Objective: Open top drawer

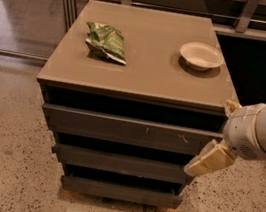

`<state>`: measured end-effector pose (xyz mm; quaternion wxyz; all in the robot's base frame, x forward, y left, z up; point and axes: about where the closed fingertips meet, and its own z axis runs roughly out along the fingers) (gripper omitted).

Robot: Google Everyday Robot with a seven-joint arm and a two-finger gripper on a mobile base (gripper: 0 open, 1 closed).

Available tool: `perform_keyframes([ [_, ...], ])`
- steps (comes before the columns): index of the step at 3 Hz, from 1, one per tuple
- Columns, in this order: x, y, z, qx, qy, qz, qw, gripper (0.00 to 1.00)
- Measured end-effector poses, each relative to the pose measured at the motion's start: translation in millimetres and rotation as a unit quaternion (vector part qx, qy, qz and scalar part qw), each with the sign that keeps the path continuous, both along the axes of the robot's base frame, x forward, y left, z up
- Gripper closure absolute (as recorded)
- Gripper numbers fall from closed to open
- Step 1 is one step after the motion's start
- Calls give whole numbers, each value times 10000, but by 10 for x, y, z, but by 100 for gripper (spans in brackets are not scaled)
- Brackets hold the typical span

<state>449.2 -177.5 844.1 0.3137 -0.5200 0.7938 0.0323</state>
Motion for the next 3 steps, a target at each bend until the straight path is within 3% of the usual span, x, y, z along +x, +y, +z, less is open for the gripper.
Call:
perform_keyframes([
  [2,-81,160,-560,450,113,-175,9988,0],
  [3,-79,183,-620,495,108,-196,9985,14],
])
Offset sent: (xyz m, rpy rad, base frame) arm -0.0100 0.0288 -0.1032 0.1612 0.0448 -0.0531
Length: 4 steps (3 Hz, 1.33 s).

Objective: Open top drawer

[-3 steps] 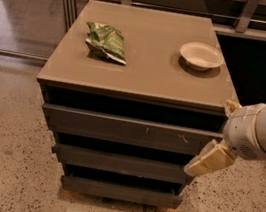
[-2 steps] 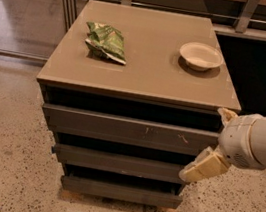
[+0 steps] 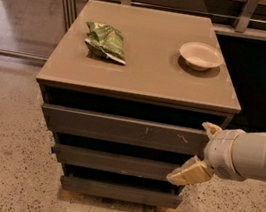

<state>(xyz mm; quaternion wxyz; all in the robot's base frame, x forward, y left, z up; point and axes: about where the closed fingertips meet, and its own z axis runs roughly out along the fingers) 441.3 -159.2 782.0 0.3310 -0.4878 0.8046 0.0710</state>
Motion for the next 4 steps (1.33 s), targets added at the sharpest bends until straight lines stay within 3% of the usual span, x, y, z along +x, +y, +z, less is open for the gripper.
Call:
perform_keyframes([
  [3,0,0,0,0,0,0,10000,84],
  [4,17,3,-34,35,-163,-86,9998,100],
])
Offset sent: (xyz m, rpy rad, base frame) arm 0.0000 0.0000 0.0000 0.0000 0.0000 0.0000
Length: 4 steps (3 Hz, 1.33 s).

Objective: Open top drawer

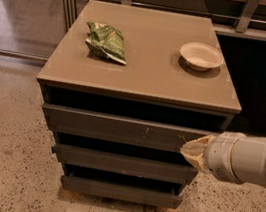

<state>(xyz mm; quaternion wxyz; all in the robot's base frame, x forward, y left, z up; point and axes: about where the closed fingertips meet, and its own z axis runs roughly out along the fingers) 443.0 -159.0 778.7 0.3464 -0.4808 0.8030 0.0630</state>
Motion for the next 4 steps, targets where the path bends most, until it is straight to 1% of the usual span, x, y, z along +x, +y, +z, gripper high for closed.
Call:
perform_keyframes([
  [1,-1,79,-272,218,-376,-177,9989,100],
  [2,179,168,-414,408,-944,-322,9942,100],
  [3,564,133,-407,441,-1573,-545,9851,100],
  [4,987,137,-429,446,-1857,-641,9795,100],
])
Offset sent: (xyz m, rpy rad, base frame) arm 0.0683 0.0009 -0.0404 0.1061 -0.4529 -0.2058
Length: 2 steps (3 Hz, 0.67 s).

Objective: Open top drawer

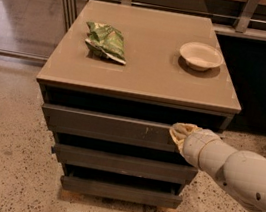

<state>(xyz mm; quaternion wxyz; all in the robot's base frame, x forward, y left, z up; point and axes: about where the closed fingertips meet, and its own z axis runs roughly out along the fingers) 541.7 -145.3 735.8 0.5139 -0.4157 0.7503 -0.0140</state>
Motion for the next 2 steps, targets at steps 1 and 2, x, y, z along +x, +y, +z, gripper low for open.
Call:
perform_keyframes([
  [1,0,0,0,0,0,0,10000,100],
  [2,70,-77,-84,150,-70,-203,9997,100],
])
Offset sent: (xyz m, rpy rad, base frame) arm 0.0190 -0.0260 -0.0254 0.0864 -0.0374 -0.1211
